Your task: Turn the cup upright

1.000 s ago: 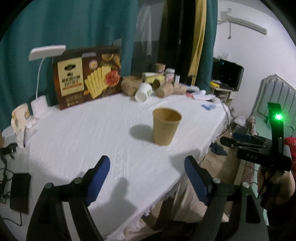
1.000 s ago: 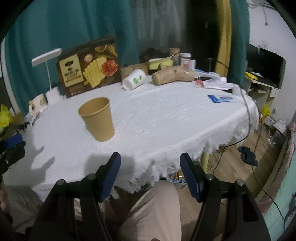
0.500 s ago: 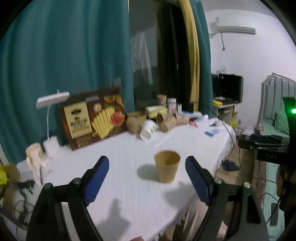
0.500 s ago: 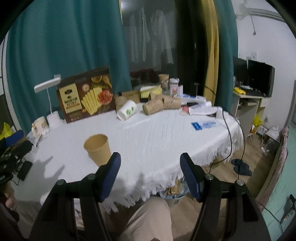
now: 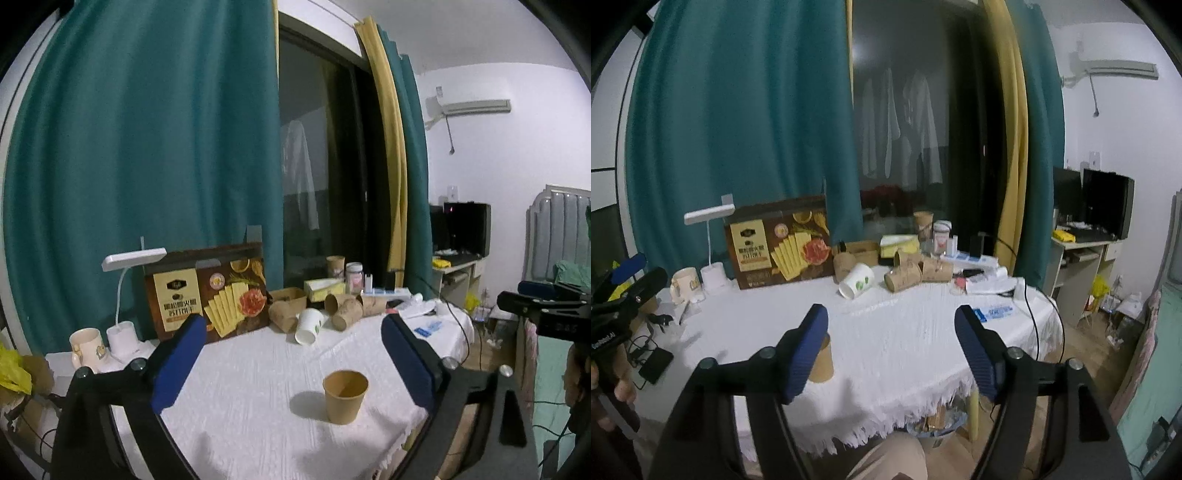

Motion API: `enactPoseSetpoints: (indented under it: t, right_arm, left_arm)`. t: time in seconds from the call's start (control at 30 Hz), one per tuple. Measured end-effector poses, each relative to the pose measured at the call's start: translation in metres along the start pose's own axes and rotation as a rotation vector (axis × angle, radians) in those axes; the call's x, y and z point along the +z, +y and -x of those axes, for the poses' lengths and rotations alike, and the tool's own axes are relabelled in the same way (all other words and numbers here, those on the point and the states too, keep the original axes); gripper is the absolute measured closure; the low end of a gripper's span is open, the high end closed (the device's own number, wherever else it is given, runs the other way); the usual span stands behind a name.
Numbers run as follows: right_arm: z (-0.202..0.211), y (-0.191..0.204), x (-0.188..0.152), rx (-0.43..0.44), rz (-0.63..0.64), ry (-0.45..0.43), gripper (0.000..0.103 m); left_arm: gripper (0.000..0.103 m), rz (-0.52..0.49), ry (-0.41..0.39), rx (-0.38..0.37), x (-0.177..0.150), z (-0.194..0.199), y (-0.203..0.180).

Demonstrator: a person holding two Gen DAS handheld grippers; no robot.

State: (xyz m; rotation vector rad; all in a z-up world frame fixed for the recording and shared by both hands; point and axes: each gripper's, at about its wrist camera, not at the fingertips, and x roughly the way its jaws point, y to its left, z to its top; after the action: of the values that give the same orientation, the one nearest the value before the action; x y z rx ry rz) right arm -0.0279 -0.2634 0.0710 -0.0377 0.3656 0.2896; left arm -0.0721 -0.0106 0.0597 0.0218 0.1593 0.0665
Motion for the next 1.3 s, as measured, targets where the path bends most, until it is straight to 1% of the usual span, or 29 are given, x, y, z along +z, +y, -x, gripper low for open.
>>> enactPoseSetpoints:
  t: [0.13,0.27,0.5,0.9,1.3]
  right_arm:
    - [0.010,0.007,0.007,-0.003,0.006,-0.032,0.032]
    - [0.011,0.014,0.009,0.003,0.003,-0.051,0.028]
    - [-0.004,0.023,0.005,0.012,0.015,-0.018,0.028]
    - [-0.015,0.027,0.002,0.009,0.038,-0.007,0.028]
    - [-0.019,0.027,0.000,0.009,0.036,0.000,0.027]
  left_arm:
    - [0.006,0.013,-0.030,-0.011,0.005,0.007,0.005]
    - [0.004,0.015,-0.041,-0.013,0.005,0.010,0.008]
    - [0.003,0.038,-0.026,-0.010,0.001,0.007,0.017]
    - [0.003,0.070,-0.005,-0.021,-0.004,0.003,0.025]
    - [0.003,0.055,-0.001,-0.008,-0.006,0.000,0.023]
